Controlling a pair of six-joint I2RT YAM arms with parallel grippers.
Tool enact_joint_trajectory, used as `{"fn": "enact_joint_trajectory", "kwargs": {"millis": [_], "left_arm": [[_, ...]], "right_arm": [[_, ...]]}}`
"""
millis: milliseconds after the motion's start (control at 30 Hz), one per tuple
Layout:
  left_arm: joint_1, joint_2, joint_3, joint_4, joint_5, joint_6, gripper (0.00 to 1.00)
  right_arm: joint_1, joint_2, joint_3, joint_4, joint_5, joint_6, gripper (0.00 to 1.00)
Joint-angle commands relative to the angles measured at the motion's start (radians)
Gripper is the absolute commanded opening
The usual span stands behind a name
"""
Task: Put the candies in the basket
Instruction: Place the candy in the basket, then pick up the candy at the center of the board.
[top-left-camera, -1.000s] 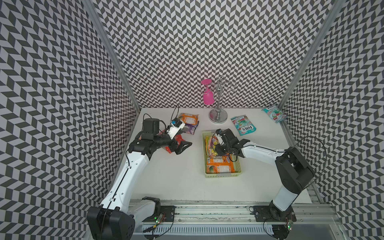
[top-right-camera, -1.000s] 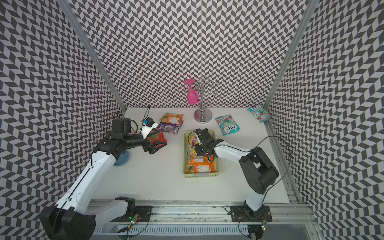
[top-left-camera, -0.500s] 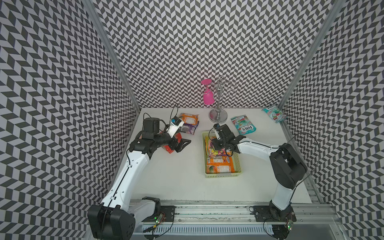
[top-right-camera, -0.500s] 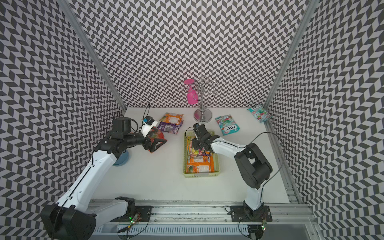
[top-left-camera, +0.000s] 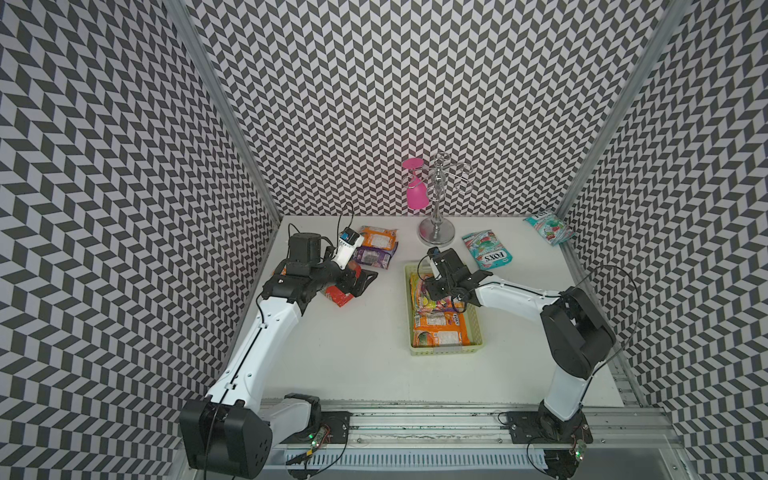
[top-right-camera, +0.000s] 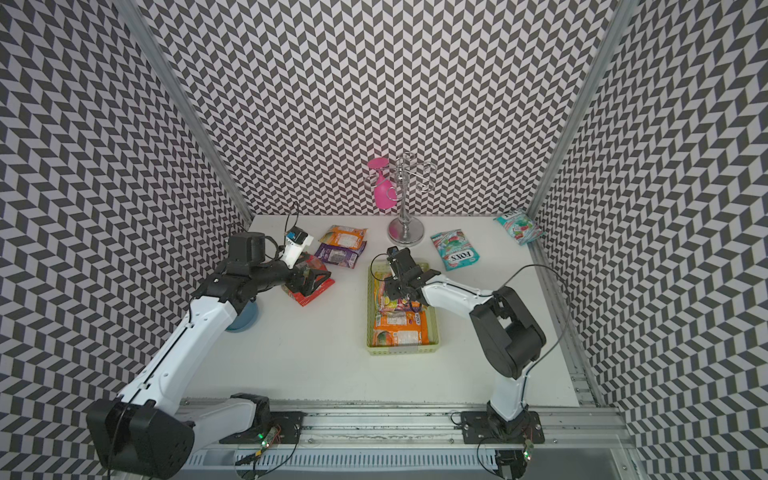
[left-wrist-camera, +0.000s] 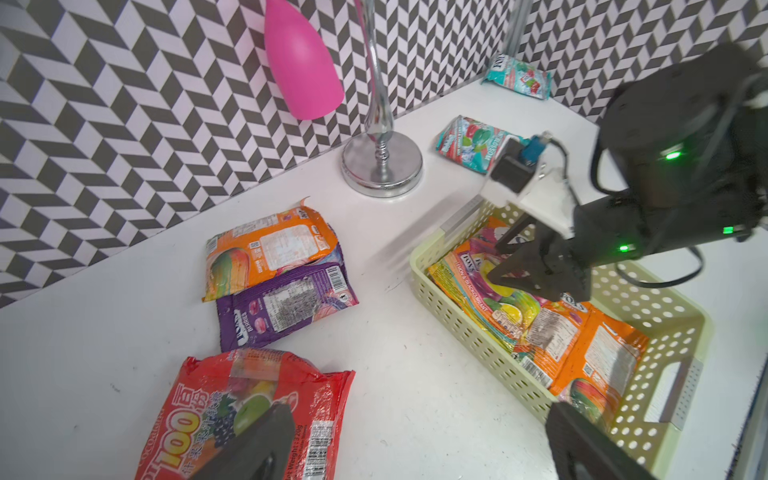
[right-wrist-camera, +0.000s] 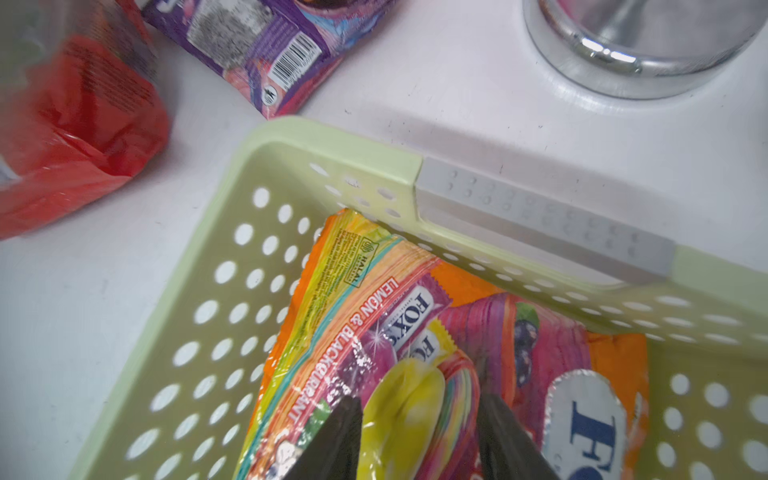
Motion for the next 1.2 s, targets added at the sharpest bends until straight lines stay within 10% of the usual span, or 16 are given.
{"fn": "enact_joint_trajectory", "kwargs": {"millis": [0,400,833,1167], "left_arm": [[0.005,0.030,0.025,0.058,-0.091,-0.059,0.99],[-0.041,0.141,0.071,0.159,-0.265,0.177,0.99],[-0.084,0.374,0.216,0.168,-0.313,0.598,0.97],[-0.088,0.642,0.417,0.027,-0.383,0.829,0.94]], "right_arm": [[-0.025,-0.127,0.018,-0.008,-0.003,-0.005,0.51],[-0.171,-0.454,-0.143,-0.013,0.017,-0.060,0.58],[-0.254,-0.825,-0.471,0.155,0.113,-0.091,0.99],[-0.256,-0.896,-0.557,0.214,0.152,-0.105,0.99]]}}
